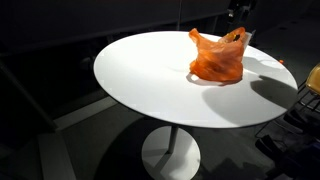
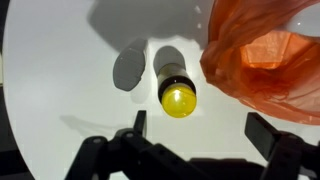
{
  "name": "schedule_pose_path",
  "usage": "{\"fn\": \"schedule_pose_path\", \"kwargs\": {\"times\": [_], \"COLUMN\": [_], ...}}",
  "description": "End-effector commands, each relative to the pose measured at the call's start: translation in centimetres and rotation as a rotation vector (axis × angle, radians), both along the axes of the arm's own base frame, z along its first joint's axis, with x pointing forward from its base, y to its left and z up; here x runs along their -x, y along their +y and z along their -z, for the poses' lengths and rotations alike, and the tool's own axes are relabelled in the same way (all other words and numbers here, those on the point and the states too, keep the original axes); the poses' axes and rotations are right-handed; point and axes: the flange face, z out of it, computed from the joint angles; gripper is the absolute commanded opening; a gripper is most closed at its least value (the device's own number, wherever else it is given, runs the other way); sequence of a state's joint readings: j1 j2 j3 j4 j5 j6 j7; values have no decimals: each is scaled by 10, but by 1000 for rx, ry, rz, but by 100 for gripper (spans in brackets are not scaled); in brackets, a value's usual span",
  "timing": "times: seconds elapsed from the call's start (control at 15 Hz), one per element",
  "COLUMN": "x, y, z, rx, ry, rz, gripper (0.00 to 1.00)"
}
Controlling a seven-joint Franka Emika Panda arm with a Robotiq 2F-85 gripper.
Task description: Remove the bottle with a yellow cap from the plastic bag and put it on the table
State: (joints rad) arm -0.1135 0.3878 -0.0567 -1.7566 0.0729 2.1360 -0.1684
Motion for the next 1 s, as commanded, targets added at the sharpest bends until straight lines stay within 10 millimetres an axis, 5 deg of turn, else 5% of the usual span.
{"fn": "schedule_pose_path", "kwargs": {"times": [0.0,0.53,0.93], "x": [23,63,60], "y": [0,10,11], "z": [-43,-112,-108], "rx": [-15,89,67], "ry": [49,151,153], "rz": [-30,-4,-25], "gripper": [100,100,100]}}
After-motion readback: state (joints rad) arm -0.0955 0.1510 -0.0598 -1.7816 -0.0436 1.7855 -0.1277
